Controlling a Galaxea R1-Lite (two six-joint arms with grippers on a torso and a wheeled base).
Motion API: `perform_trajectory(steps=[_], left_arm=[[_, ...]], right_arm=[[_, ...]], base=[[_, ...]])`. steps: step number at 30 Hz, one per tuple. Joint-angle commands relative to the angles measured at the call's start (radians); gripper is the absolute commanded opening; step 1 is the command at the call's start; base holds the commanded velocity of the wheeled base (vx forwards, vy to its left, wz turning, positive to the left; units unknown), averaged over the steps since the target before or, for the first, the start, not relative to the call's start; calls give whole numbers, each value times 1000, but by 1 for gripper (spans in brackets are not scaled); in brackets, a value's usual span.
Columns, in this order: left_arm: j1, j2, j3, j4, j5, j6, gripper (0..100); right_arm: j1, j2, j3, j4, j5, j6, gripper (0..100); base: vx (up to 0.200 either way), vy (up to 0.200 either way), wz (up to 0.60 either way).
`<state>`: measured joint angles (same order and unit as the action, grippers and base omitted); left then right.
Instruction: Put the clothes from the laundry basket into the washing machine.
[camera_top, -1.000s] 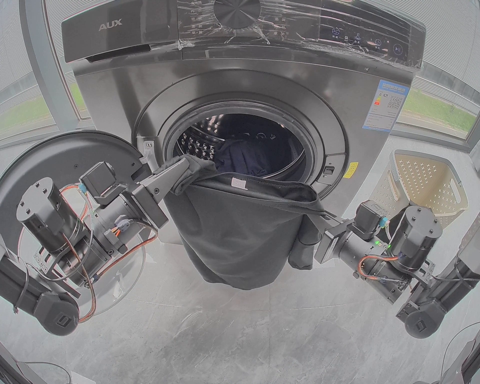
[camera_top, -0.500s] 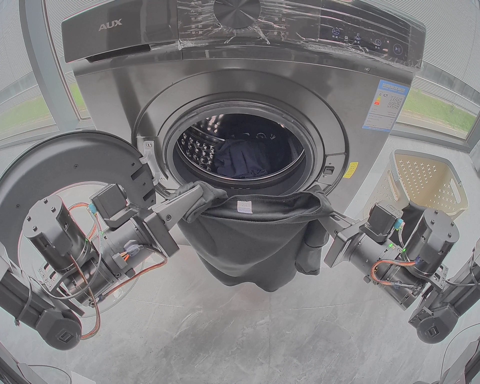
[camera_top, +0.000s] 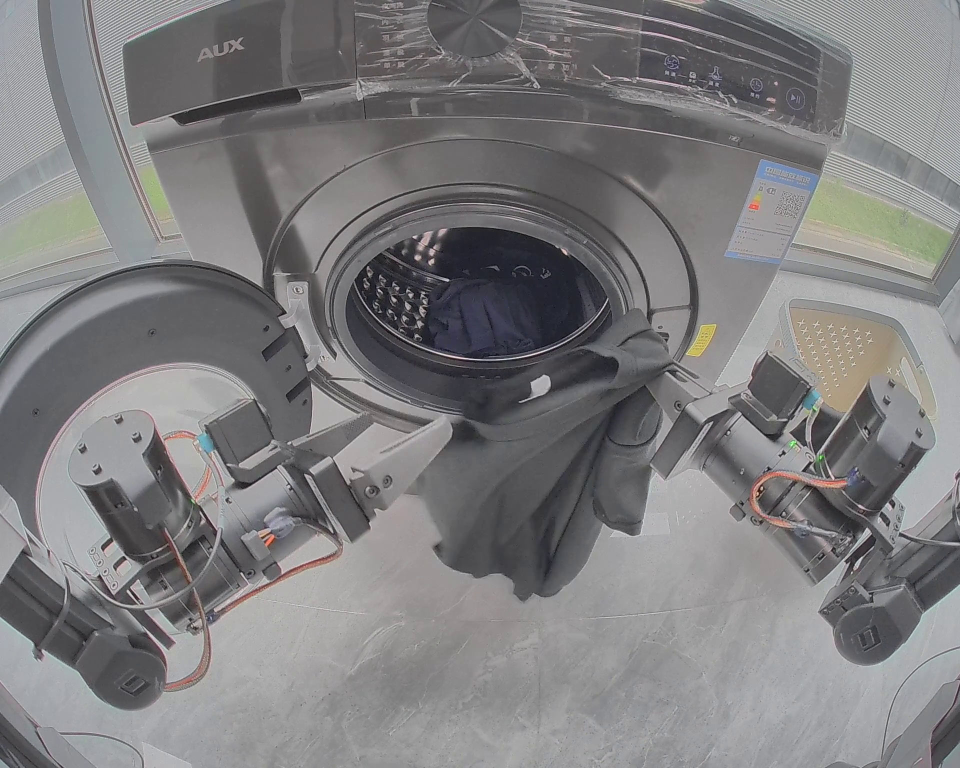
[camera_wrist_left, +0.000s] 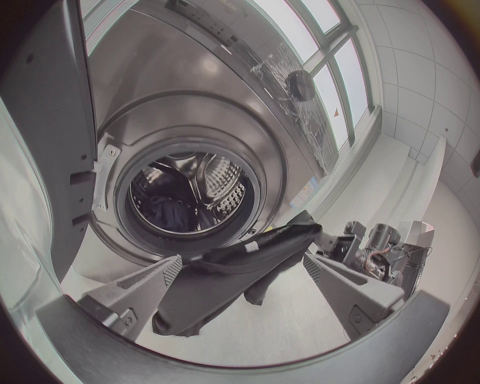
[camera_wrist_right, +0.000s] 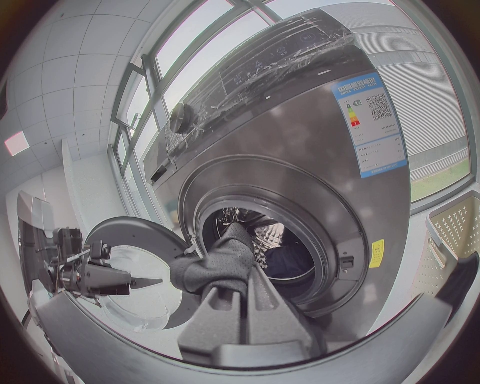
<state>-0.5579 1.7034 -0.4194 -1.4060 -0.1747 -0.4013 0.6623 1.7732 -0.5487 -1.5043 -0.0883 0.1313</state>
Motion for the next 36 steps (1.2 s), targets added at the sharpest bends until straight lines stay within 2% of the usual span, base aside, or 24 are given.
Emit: perform_trajectory(steps=[1,6,9,11,12,14,23,27,28,36], left_arm=[[-16,4,21,5,0,-1,100],[-20,39,13,18,-2,1,100],[-20,78,7,15,-2,15,100],[-11,120,2,12,-2,55,100],[-11,120,2,12,-2,55,100],[-4,163,-6,12,-2,99,100],[21,254,-4,4,-12,164,100],[27,303,-24,2,-14,183,100],[35,332,-39,1,-16,197,100],[24,426,-88,-2,-34,210,100]], right_arm=[[0,0,-23,-1,-1,2,0],[-3,-5,-28,-1,-1,2,0],[-3,-6,-28,-2,1,2,0],[-3,-8,-25,-2,1,2,0],[-3,-8,-25,-2,1,2,0],[-12,-12,-23,-2,1,2,0],[-15,-20,-28,-2,1,2,0],[-12,-18,-28,-2,1,2,0],[-7,-20,-27,-2,-1,4,0],[11,-18,-30,-2,2,4,0]], base=[[0,0,0],[0,0,0],[0,0,0],[0,0,0],[0,0,0],[0,0,0],[0,0,0],[0,0,0],[0,0,0],[0,0,0]])
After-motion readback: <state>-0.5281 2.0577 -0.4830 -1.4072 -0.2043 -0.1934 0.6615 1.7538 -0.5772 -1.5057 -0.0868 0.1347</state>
